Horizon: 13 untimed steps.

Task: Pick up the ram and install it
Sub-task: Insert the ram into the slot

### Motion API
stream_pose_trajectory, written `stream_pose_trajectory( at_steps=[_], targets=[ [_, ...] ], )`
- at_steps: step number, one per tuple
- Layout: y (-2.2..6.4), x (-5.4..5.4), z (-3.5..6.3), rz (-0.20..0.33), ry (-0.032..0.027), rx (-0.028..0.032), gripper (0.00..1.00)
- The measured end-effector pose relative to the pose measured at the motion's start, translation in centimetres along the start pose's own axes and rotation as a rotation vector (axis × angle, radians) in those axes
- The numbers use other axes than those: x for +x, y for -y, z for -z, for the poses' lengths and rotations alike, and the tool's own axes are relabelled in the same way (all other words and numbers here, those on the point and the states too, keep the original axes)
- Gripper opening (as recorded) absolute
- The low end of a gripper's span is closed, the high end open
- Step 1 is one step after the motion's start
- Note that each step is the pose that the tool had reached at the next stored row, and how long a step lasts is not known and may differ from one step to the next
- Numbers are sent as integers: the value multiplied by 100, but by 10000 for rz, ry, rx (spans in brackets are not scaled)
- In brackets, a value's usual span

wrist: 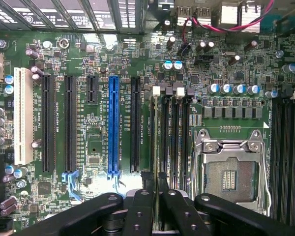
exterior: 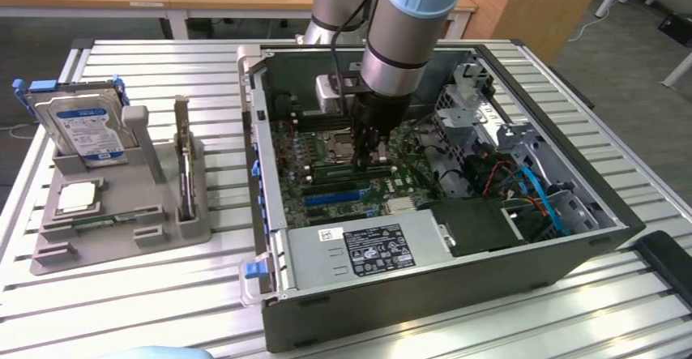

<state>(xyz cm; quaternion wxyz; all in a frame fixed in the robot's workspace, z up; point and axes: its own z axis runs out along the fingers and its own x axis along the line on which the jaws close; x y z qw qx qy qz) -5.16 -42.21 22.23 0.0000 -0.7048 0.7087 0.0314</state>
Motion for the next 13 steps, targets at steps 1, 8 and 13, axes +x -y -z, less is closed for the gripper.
stream_pose_trajectory(
  at_steps=[1, 8, 13],
  targets=[
    [-1, 0, -2, 1, 0, 0, 13],
    [-3, 0, -7, 1, 1, -1, 13],
    [-2, 1, -19, 1, -2, -2, 13]
  ],
)
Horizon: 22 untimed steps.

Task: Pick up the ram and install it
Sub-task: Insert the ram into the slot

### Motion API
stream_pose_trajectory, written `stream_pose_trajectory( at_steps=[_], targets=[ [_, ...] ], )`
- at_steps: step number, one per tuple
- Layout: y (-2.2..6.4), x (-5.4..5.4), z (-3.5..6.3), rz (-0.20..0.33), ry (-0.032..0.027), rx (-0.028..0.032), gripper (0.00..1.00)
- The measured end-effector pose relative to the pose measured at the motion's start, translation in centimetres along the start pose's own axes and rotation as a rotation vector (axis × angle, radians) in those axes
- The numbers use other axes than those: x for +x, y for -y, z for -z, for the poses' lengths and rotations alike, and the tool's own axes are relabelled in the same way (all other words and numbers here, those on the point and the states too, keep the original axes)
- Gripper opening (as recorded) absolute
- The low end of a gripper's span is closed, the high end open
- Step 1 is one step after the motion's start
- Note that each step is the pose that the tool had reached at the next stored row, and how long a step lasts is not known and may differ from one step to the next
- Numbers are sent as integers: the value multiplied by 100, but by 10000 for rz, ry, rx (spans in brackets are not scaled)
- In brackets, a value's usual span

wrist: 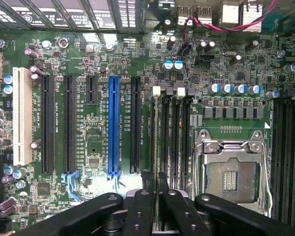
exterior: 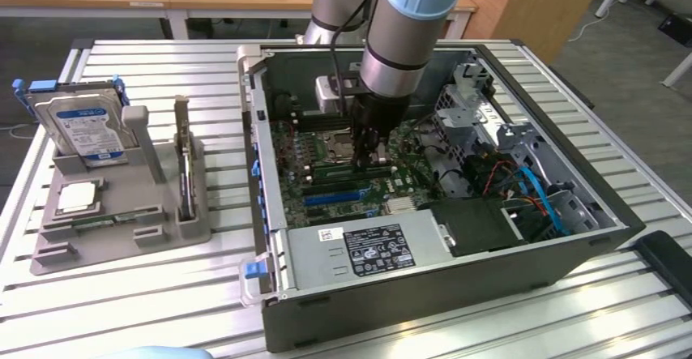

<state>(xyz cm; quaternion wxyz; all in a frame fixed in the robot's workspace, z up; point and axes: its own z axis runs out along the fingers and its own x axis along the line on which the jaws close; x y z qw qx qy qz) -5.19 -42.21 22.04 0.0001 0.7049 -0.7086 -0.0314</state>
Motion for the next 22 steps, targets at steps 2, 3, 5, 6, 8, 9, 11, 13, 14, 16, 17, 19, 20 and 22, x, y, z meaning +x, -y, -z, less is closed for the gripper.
stream_pose_trajectory(
  at_steps=[2, 3, 5, 6, 8, 9, 11, 13, 14, 16, 17, 19, 20, 22],
  targets=[
    [0, 0, -1, 0, -1, -1, 13],
    [0, 0, -3, 0, 2, 0, 13],
    [0, -2, -4, 0, 2, 1, 13],
    [0, -3, -5, 0, 2, 1, 13],
    [0, -8, -6, 0, 3, 1, 13],
    [0, -11, -6, 0, 1, 1, 13],
    [0, -17, -7, 2, 1, 0, 13],
    [0, -19, -7, 5, 1, 0, 13],
    [0, -19, -7, 6, 1, 0, 13],
    [0, -20, -7, 5, 1, -4, 13],
    [0, -21, -6, 4, 2, -9, 13],
    [0, -21, -4, 3, 3, -14, 13],
    [0, -21, -3, 3, 3, -14, 13],
    [0, -21, -2, 5, 2, -15, 13]
  ],
)
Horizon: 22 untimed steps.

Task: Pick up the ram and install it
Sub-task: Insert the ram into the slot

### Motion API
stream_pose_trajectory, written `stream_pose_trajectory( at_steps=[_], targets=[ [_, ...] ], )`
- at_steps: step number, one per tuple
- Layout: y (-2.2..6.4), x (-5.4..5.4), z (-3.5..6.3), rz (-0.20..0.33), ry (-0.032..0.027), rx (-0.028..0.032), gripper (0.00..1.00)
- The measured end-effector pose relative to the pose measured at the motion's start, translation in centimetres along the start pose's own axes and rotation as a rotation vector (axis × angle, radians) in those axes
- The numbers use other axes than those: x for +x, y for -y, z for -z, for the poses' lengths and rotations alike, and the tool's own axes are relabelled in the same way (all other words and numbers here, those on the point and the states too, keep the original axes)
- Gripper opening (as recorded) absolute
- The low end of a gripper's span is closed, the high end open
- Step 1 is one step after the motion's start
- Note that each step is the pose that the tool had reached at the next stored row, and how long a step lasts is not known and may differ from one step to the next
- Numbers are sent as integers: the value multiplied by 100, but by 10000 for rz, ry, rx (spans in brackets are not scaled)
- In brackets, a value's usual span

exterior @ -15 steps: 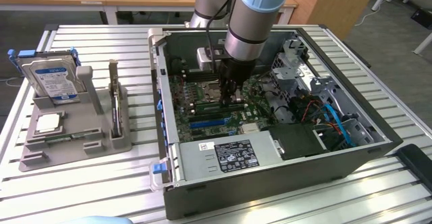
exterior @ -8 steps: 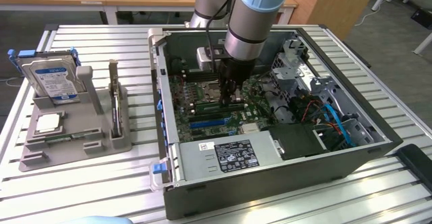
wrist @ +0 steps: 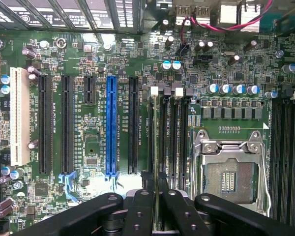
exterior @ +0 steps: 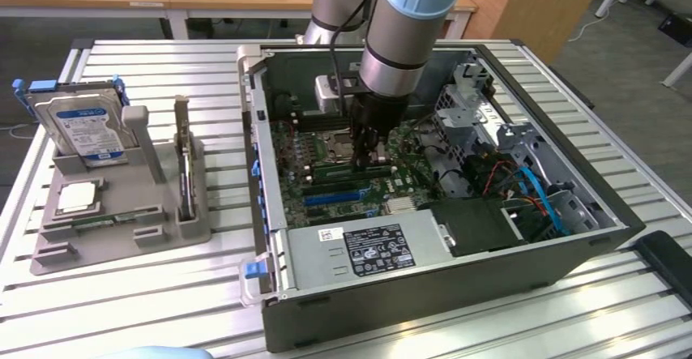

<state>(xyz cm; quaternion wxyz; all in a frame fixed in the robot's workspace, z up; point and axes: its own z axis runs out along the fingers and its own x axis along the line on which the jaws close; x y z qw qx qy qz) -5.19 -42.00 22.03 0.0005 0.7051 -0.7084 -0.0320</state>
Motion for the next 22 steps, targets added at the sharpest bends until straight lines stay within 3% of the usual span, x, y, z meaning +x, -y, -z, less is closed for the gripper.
stream_pose_trajectory(
  at_steps=[22],
  targets=[
    [-1, 7, 5, -3, -41, 0, 13]
  ],
)
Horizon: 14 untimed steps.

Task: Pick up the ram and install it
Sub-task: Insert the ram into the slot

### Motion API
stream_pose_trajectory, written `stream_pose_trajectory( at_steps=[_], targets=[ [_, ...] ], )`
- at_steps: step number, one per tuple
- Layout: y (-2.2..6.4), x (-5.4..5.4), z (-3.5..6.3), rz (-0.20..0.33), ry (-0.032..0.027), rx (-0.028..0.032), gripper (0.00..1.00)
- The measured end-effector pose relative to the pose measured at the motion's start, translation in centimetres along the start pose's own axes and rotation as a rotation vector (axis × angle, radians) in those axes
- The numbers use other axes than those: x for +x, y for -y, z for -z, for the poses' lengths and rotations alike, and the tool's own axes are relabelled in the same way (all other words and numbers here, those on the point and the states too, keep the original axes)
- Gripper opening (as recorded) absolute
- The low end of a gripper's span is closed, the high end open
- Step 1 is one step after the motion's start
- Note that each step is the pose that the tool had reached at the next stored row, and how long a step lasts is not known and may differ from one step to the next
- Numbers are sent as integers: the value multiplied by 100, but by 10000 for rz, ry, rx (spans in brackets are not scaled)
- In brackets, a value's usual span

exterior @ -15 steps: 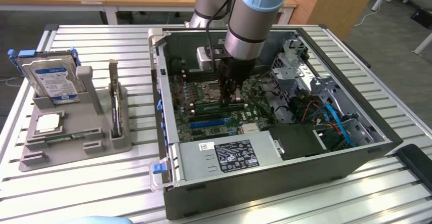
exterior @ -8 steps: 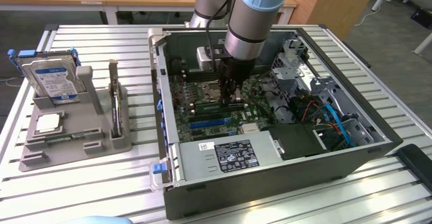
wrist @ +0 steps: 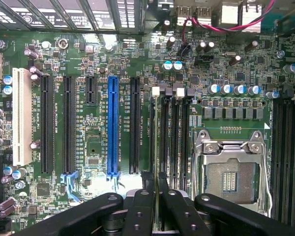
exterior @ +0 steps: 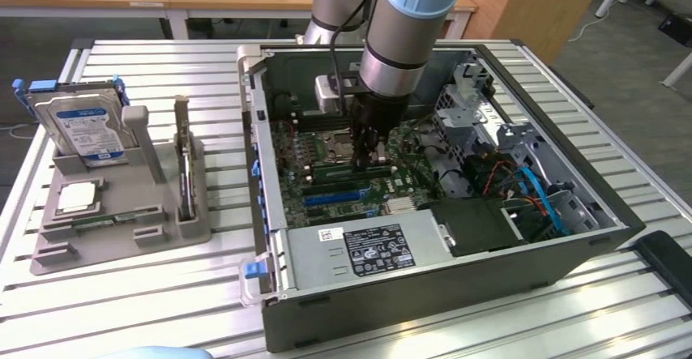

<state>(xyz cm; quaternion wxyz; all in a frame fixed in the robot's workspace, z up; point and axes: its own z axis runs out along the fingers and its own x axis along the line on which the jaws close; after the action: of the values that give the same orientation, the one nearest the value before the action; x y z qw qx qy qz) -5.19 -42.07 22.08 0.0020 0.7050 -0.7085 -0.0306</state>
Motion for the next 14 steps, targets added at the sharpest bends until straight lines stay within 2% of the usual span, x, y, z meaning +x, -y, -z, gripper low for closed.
stream_pose_trajectory(
  at_steps=[5, 14],
  targets=[
    [0, 1, 0, 1, -7, 0, 13],
    [1, 1, -18, -1, -61, 0, 13]
  ],
)
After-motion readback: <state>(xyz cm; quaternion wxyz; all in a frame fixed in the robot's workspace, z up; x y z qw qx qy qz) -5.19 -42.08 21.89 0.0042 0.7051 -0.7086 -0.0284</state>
